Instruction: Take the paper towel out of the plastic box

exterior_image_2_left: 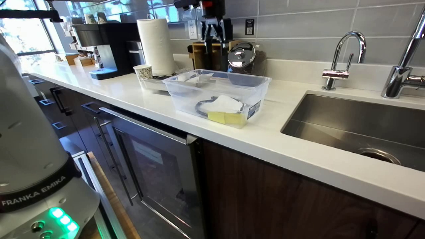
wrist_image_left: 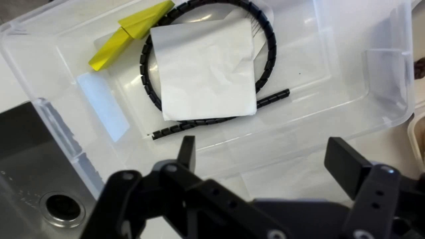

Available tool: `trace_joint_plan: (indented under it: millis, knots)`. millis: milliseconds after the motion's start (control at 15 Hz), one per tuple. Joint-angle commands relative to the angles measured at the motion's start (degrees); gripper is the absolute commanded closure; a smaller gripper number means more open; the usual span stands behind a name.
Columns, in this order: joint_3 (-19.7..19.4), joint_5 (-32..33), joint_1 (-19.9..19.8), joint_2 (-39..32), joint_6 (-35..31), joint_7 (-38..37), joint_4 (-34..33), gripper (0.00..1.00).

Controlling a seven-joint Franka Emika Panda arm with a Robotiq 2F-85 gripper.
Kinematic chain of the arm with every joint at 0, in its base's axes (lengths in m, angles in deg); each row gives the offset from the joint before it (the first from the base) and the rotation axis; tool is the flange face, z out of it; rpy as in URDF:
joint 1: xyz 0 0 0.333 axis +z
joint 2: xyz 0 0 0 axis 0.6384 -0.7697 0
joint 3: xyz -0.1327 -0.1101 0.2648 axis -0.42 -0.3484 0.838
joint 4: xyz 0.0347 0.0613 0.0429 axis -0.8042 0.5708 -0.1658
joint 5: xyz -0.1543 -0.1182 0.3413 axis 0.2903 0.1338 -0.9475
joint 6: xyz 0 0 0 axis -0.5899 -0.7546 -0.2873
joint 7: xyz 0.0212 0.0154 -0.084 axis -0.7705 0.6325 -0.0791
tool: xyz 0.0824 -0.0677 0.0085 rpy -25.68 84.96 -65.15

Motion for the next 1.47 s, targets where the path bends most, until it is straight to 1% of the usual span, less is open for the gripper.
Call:
trace_joint_plan:
  millis: [0, 133, 267, 533, 800, 1067, 1267, 1400]
  knots:
    - [0.7, 0.6, 1.3, -2.2, -3.4, 1.0, 1.9, 0.0]
    - [0.8, 0.9, 1.7, -3.0, -5.2, 1.3, 3.2, 0.0]
    - [0.8, 0.7, 1.9, -3.4, -9.3, 1.2, 5.2, 0.0]
    - [0.4, 0.4, 1.5, -3.9, -22.4, 1.1, 12.0, 0.0]
    - [-0.3, 0.4, 1.1, -4.6, -31.3, 0.9, 18.4, 0.0]
    - [-1.0, 1.8, 0.3, -5.8, -34.8, 0.0, 20.5, 0.0]
    - [-1.8, 3.0, -0.2, -6.3, -34.5, 0.2, 19.8, 0.0]
    - [-2.0, 2.3, -0.2, -7.0, -33.5, 0.4, 18.7, 0.0]
